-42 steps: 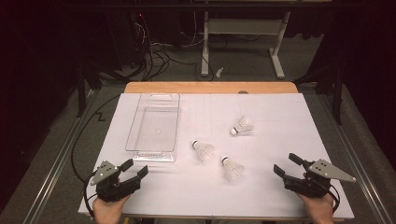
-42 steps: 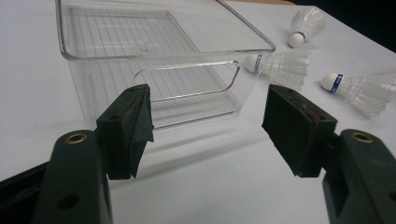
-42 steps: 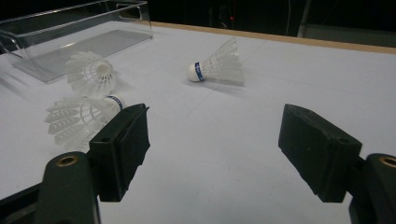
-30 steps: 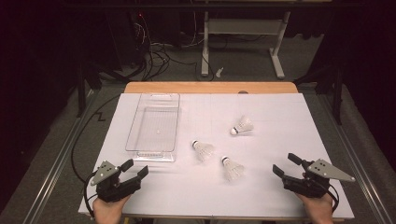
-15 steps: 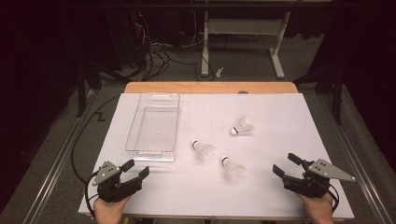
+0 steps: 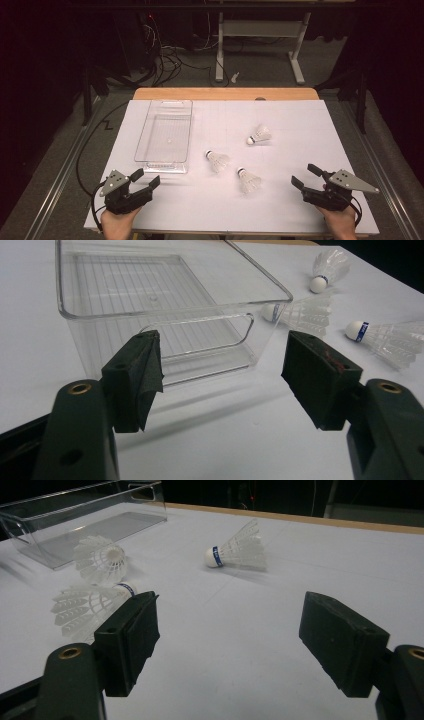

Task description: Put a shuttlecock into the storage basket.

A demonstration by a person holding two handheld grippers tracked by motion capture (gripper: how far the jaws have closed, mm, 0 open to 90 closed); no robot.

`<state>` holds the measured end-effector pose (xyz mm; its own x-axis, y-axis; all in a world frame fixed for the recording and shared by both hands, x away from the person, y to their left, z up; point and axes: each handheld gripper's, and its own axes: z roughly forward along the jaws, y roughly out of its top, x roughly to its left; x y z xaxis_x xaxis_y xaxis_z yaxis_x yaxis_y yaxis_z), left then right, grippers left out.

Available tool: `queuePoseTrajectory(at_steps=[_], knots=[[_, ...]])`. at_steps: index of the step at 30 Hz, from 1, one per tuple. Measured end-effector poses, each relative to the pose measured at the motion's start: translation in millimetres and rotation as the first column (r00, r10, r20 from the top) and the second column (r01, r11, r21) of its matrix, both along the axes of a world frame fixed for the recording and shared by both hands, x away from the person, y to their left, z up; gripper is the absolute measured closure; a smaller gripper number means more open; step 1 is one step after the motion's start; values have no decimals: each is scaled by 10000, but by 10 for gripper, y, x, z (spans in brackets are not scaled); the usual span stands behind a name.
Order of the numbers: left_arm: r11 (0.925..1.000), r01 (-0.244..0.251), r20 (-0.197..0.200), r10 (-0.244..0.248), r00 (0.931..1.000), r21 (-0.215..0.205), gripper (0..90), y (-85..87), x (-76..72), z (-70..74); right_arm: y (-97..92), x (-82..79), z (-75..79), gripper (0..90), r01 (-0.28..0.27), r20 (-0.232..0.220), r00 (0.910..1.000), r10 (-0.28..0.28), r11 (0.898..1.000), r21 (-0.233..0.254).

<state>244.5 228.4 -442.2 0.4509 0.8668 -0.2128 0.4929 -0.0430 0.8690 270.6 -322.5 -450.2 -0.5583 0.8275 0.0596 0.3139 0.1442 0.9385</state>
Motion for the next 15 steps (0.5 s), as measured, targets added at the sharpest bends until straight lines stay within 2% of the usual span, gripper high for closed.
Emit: queuePoseTrajectory(at_steps=[15], knots=[[9994,322,208,-325,9993,146,327,-117,17,90,6,10,3,242,-12,-5,10000,12,10000,32]])
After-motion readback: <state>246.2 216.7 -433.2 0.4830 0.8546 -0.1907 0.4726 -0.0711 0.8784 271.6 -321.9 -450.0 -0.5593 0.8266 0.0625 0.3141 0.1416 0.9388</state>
